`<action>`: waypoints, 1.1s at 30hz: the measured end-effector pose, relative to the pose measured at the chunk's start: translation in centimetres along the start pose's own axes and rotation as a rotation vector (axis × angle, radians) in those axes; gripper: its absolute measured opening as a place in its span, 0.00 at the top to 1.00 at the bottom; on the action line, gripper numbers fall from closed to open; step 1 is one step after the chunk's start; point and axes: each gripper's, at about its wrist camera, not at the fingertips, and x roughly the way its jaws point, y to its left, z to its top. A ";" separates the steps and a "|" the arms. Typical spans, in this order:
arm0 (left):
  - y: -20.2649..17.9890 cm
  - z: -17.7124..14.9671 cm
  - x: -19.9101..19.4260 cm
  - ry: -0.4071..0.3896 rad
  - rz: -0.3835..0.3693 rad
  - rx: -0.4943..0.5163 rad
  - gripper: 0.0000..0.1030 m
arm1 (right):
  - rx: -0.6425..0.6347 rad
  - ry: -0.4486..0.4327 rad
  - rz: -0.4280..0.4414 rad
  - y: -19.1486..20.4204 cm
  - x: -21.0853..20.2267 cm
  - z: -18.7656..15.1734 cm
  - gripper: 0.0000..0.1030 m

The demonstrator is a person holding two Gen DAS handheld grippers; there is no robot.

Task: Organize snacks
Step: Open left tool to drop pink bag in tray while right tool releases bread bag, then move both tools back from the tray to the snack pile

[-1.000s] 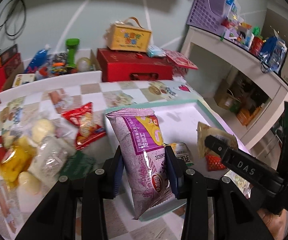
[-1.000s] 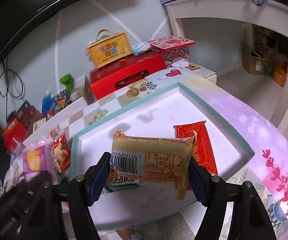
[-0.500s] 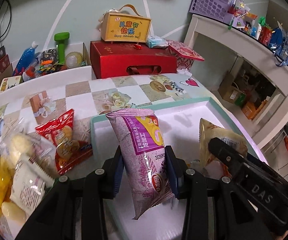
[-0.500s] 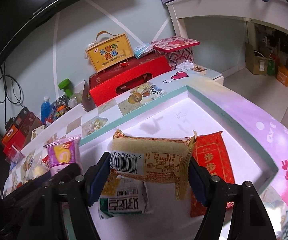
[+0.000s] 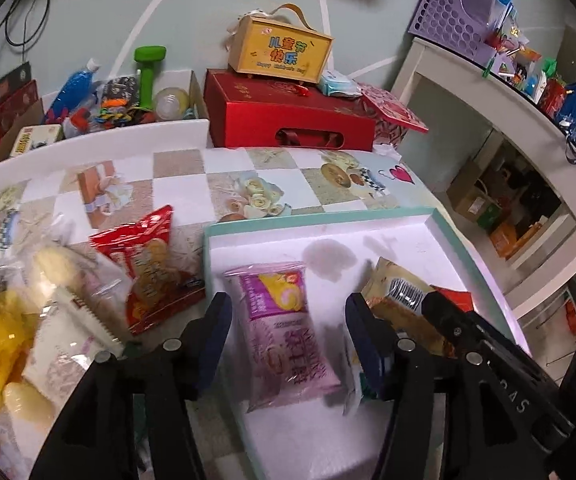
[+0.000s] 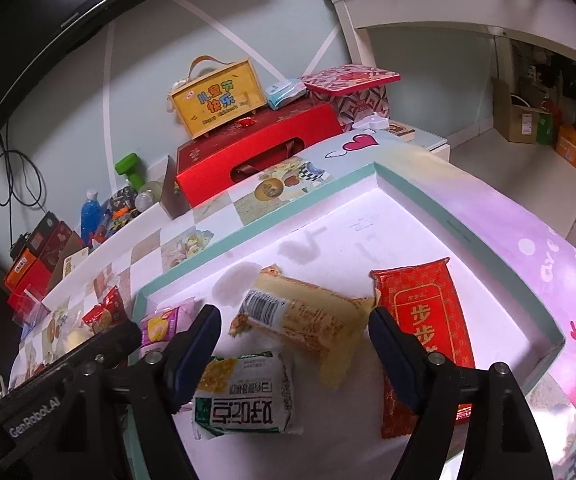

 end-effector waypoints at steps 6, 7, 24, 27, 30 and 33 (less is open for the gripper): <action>1.7 -0.5 -2.2 -0.041 0.082 -0.037 0.06 | -0.064 -0.003 -0.075 0.8 -0.2 -0.2 0.00; 2.0 -0.7 -2.6 -0.062 0.103 -0.040 0.06 | -0.066 0.000 -0.077 0.9 -0.1 -0.3 0.00; 5.9 -3.3 -6.2 -0.189 0.182 -0.082 0.04 | -0.126 -0.042 -0.050 5.1 -0.4 -1.2 0.00; 6.8 -3.4 -6.8 -0.185 0.181 -0.096 0.04 | -0.110 -0.019 -0.016 5.7 0.1 -1.5 0.00; 7.8 -3.5 -7.3 -0.180 0.173 -0.115 0.04 | -0.114 -0.034 0.000 6.5 0.0 -1.9 0.00; 8.9 -3.8 -8.0 -0.182 0.194 -0.112 0.04 | -0.137 -0.039 -0.005 7.5 0.0 -2.2 0.00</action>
